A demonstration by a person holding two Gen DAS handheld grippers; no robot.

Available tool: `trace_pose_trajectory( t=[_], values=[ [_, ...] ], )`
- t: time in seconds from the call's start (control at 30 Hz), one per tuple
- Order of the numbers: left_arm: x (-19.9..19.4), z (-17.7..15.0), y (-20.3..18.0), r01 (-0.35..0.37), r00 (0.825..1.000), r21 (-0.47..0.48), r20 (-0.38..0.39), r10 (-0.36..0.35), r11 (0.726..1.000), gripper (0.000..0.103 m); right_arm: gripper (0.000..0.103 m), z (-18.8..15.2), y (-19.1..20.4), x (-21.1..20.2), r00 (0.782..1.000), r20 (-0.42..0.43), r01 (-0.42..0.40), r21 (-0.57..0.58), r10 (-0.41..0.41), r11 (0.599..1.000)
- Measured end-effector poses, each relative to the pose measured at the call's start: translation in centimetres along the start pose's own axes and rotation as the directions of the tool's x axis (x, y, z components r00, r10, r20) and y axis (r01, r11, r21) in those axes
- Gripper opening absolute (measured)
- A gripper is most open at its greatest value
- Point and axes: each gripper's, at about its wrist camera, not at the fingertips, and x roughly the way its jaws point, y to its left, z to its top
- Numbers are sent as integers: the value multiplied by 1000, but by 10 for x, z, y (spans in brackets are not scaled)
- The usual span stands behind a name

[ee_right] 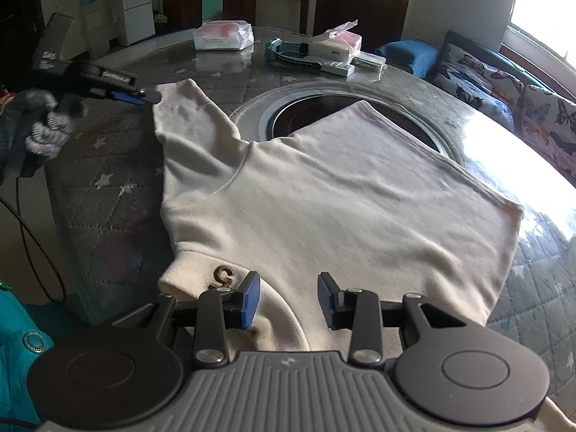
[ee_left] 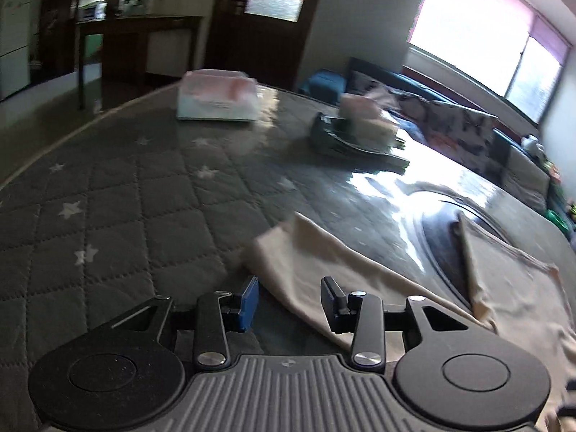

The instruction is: Fold clothes

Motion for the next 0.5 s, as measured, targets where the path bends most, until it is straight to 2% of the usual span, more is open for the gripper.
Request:
trace_pose_trajectory(
  t=[0.13,0.17,0.2,0.23,0.27,0.33,0.4,0.5],
  values=[
    [10,1,3,-21,1000,-28,3,21,999,39,35,0,1,0,1000,5,-1,3,1,1000],
    [11,1,2,-26,1000,-25,8,26,999,35,35,0,1,-1,1000,7,1,6,-1,1000],
    [11,1,2,-31,999,-23,13,31,999,23,35,0,0,-1,1000,8,3,8,-3,1000],
    [13,2,2,-37,999,-25,14,37,999,18,35,0,-1,-1,1000,11,6,12,-7,1000],
    [14,2,2,-42,999,-28,15,43,999,8,35,0,-2,-2,1000,15,10,17,-10,1000],
    [13,4,2,-28,999,-48,18,29,998,4,35,0,-4,-3,1000,25,15,27,-16,1000],
    [4,8,-7,10,999,-29,47,-9,1000,3,35,0,-6,-6,999,34,17,38,-19,999],
    [-16,15,-36,114,989,44,91,-118,992,3,35,-1,-11,-9,998,49,27,61,-30,998]
  ],
)
